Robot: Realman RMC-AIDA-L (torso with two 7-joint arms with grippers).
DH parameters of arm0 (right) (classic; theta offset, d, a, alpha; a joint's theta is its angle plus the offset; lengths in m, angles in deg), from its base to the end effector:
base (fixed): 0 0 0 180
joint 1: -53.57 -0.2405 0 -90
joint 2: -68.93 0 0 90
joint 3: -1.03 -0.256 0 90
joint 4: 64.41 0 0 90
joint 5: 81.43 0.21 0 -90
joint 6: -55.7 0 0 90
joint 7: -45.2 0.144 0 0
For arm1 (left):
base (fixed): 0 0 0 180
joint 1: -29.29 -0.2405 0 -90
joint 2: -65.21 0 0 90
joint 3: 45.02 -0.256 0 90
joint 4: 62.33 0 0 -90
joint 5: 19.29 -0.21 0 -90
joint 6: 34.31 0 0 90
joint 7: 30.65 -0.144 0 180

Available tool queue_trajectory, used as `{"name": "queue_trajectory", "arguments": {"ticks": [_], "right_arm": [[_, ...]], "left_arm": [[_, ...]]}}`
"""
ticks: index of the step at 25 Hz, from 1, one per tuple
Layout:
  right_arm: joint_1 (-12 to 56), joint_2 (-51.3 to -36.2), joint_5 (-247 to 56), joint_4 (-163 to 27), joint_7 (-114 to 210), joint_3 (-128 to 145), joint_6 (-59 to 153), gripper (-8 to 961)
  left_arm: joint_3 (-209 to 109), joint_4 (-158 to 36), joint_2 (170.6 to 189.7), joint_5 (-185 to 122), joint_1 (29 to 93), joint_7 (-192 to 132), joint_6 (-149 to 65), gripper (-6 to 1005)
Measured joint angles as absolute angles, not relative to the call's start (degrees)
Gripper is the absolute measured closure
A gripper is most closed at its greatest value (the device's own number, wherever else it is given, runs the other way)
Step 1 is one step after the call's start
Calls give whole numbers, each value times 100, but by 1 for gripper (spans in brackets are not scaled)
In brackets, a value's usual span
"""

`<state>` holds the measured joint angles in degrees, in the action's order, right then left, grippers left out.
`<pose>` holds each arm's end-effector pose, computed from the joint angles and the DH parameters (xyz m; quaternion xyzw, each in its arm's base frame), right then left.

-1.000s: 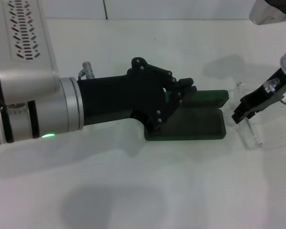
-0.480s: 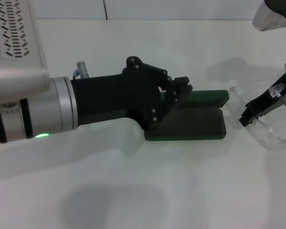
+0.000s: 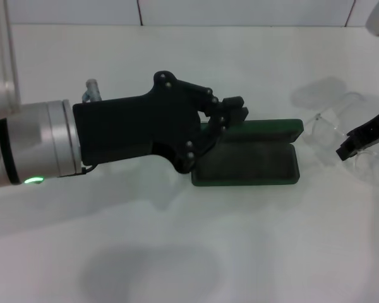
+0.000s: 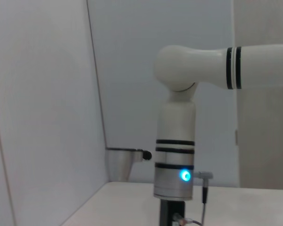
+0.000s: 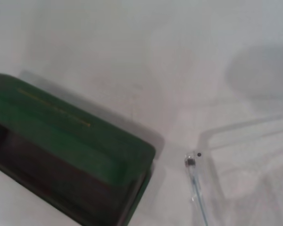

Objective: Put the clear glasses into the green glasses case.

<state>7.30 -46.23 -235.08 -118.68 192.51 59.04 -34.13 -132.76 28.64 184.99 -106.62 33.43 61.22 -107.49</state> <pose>0.2186 0.3946 0.0316 -0.8497 0.4778 -0.1514 0.1638 -0.1306 0.2669 0.0079 -0.9471 -0.0185 -0.2848 0.1466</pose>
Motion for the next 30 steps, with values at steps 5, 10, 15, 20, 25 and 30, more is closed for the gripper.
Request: {"name": "queue_trajectory", "arguments": {"ticks": [5,10,15,20,25,30], "right_arm": [[1153,-4593,-23288,-12565,19243,5903,-3467,821],[1609,-4542,-23009,-13336,19215,5889,-3646,832],[2091,-4547,-22631,-14322,18770,5879,-3866,832],[2783,-4634,-21710,-15797,17731,5904,-4040,832],[3378,-4676,-20042,-16767,16608,5987,-4080,832],[3821,-4680,-18427,-16742,15365,6138,-4280,832]], "left_arm": [[-13129,2815,18498,-10610,3383,6064,-11106,927],[-12998,2778,18500,-10396,3386,6041,-11190,928],[-12646,2547,18500,-9936,3412,6042,-11599,930],[-12164,1925,18498,-9391,3715,6036,-12058,932],[-11901,1398,18496,-9017,3893,5922,-12364,933],[-11863,1111,18494,-8465,3842,5494,-12504,935]]}}
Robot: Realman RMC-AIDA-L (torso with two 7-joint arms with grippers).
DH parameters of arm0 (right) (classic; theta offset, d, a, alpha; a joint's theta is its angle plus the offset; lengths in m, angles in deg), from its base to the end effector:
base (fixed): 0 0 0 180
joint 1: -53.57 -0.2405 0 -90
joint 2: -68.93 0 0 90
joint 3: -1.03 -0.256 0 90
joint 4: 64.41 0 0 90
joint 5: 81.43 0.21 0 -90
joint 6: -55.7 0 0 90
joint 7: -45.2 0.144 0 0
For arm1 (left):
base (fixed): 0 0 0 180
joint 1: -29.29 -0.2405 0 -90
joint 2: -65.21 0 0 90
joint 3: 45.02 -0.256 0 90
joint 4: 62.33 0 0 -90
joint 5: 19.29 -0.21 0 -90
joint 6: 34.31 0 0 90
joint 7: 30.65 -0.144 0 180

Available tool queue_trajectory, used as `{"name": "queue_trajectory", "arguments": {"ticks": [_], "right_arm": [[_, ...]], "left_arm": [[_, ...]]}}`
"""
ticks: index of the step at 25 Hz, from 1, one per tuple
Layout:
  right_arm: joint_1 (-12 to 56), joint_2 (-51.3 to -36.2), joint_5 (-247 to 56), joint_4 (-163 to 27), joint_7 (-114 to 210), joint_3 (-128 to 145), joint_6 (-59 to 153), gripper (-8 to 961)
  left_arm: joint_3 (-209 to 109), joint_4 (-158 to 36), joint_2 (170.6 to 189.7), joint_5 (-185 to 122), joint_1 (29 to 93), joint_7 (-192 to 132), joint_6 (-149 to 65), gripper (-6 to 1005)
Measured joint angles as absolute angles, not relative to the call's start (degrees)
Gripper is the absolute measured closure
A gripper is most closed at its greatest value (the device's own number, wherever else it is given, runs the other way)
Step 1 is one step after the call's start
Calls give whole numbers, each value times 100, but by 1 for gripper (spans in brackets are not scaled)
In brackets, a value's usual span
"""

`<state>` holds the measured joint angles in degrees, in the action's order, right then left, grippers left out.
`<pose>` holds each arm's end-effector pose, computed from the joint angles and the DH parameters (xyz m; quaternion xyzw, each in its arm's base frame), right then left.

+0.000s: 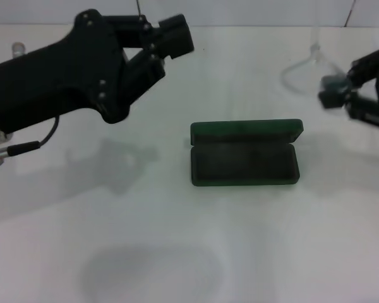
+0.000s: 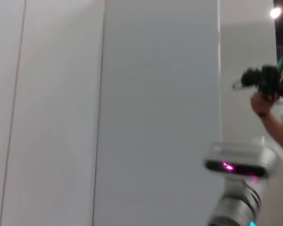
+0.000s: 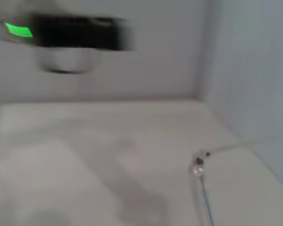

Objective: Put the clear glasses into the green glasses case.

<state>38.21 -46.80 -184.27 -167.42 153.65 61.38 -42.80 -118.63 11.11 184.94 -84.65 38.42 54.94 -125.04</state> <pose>0.1391 0.2816 0.1108 -0.9758 0.0011 0.1334 0.1731 -0.1506 0.2721 0.0567 -0.8739 -0.0430 -0.4716 0.1098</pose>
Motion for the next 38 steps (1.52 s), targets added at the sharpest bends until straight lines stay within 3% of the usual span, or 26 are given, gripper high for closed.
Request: {"name": "queue_trajectory", "arguments": {"ticks": [5,17,38], "right_arm": [[3833,-4682,-17434,-15597,13867,6665,-4540,832],[2981,-4700,-16714,-13507,12399,7734,-4483,833],[2997,-4692,-16400,-13276,12158,7765,-4503,833]], "left_arm": [[-11876,1072,18495,-8290,3903,5436,-12798,937],[-12162,584,18513,-8005,4246,5341,-13281,941],[-12180,-261,18483,-8273,4604,5216,-13293,941]]}}
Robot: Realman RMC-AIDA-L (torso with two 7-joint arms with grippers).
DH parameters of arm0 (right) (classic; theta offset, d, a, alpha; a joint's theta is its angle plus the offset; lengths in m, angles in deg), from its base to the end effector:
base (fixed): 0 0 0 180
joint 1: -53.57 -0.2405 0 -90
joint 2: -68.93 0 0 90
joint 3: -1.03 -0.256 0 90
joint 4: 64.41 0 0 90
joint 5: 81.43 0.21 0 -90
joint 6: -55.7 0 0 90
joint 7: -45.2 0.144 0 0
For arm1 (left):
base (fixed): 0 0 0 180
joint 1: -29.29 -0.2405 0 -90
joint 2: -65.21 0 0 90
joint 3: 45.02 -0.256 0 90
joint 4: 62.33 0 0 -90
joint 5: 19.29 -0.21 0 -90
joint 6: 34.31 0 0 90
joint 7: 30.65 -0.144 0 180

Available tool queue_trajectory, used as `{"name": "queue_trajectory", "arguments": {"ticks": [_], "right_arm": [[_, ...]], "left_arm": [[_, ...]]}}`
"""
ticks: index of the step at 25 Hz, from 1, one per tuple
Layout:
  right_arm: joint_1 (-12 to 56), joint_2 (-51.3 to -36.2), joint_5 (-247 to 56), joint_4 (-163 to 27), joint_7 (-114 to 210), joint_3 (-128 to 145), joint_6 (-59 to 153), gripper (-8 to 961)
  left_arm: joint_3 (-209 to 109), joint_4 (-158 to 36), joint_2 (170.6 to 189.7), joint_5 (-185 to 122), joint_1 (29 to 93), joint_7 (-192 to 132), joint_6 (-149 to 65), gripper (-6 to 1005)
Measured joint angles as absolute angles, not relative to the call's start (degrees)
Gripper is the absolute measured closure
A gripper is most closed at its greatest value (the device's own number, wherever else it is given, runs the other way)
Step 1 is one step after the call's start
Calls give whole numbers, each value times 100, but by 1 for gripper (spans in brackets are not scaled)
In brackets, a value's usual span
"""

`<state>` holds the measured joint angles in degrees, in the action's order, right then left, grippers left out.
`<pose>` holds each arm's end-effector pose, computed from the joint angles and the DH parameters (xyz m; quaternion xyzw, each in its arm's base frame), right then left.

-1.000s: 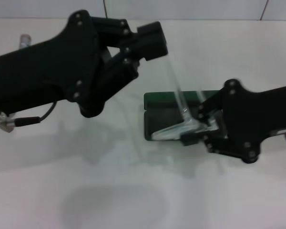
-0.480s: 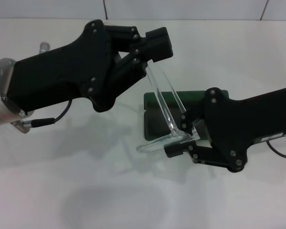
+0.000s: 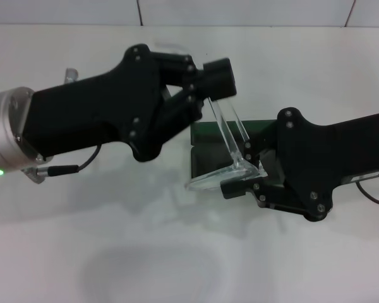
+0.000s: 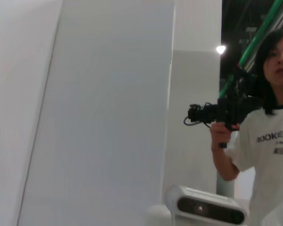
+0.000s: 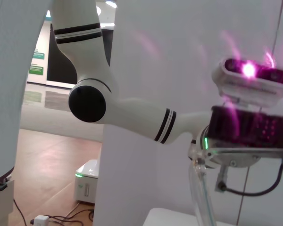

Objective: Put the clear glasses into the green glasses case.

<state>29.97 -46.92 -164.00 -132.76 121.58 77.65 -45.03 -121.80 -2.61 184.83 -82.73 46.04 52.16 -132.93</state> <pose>0.1327 0.2813 0.0209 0.9387 0.1331 -0.3164 0.0317 -0.1458 0.2723 0.0251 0.8658 0.0471 0.4981 0.0002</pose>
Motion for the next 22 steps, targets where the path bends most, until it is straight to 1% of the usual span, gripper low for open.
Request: {"name": "queue_trajectory", "arguments": {"ticks": [22], "right_arm": [[3050,-4699,-16278,-13207,12083,7767,-4501,833]], "left_arm": [[-12281,-329,18467,-8729,4729,5268,-13575,940]]}}
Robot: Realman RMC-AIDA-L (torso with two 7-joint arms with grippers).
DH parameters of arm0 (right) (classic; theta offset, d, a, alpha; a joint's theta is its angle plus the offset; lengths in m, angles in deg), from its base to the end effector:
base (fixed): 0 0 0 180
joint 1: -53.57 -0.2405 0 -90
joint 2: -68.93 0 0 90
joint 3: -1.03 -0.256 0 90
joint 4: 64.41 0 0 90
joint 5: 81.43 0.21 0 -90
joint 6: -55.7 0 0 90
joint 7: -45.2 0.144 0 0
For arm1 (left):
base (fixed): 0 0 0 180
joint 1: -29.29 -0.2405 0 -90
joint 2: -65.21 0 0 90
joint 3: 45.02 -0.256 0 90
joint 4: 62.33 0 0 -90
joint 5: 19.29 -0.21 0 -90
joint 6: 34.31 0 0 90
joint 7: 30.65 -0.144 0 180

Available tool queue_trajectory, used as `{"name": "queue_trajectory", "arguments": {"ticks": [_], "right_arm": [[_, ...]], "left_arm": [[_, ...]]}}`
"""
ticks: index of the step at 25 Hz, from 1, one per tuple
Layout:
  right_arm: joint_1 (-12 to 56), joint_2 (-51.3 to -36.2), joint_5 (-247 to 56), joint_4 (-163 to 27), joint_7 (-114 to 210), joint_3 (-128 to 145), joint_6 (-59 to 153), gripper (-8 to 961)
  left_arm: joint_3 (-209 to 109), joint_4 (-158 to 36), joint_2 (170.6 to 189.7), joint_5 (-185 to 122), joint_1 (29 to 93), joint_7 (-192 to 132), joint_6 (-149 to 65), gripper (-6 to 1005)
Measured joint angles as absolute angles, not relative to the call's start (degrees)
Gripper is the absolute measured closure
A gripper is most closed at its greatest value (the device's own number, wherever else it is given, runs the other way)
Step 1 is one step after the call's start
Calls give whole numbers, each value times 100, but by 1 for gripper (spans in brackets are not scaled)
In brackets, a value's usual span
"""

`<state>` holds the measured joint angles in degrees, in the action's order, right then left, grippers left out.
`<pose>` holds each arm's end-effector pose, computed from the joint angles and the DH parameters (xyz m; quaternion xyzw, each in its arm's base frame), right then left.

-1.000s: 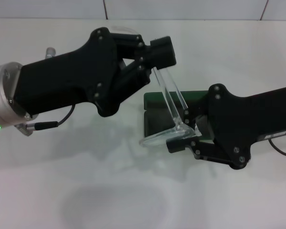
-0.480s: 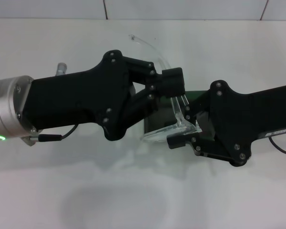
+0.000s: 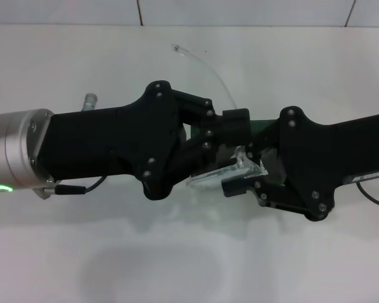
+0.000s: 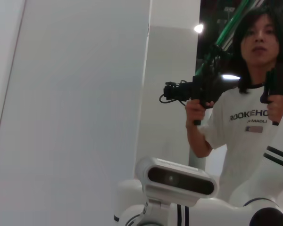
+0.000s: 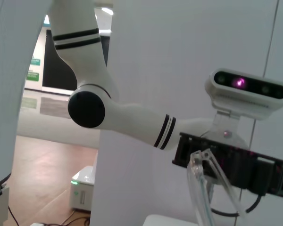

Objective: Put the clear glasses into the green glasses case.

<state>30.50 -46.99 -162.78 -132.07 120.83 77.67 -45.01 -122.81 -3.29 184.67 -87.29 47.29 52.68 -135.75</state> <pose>0.1346 0.2802 0.0213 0.9354 0.1296 -0.3279 0.0276 -0.1462 0.2645 0.0133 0.8837 0.0382 0.4641 0.0463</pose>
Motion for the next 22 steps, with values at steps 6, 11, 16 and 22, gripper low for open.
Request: {"name": "queue_trajectory", "arguments": {"ticks": [6,11,16,22], "right_arm": [[3071,-4694,-16225,-13134,12033,7767,-4515,834],[3115,-4699,-16215,-13122,11984,7767,-4513,834],[3173,-4700,-16147,-13120,11978,7777,-4533,834],[3315,-4689,-15975,-13132,11873,7772,-4622,834]], "left_arm": [[-12285,-364,18465,-8772,4731,5276,-13642,940],[-12278,-376,18469,-8776,4730,5263,-13645,940],[-12001,-364,18470,-8648,4686,5248,-13648,941],[-11143,-258,18435,-8663,4602,5510,-13648,941]]}}
